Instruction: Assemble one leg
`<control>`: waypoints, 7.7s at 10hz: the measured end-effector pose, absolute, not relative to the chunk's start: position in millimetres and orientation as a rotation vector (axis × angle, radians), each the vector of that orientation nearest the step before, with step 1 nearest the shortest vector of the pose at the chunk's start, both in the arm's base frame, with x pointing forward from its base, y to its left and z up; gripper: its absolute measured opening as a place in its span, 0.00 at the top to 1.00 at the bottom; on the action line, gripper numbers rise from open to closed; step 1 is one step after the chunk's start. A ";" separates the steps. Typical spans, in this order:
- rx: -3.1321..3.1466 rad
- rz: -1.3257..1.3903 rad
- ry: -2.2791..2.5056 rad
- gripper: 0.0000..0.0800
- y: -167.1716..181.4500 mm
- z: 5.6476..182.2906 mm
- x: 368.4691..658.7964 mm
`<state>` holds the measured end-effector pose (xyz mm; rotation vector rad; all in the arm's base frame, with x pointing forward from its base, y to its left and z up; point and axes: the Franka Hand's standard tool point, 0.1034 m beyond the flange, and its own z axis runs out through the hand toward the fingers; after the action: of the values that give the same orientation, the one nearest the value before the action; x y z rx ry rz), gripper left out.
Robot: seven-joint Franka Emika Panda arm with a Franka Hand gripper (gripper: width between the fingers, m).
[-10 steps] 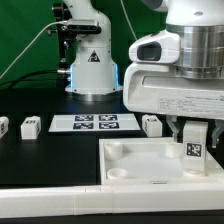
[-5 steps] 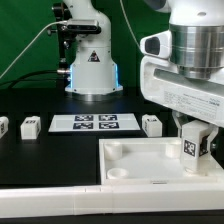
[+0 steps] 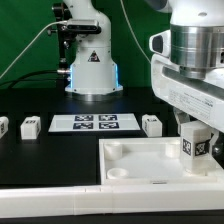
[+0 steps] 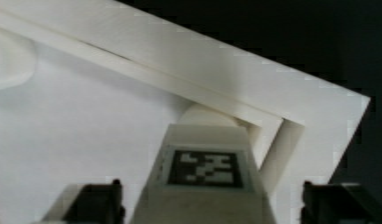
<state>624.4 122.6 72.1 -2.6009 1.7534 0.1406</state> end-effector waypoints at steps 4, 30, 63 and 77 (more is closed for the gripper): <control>-2.828 0.137 1.335 0.19 123.1 71.2 623.9; -3.057 0.111 0.542 0.64 120.4 68.9 623.6; -3.084 0.090 -0.585 0.64 120.0 67.1 623.0; -2.639 0.081 1.756 0.64 122.9 66.5 621.4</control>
Offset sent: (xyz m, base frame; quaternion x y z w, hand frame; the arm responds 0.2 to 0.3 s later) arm -0.0004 0.0006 -0.0006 -0.0034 0.0074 -0.2094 0.9778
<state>621.4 122.9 66.5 -2.6387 1.7557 0.0809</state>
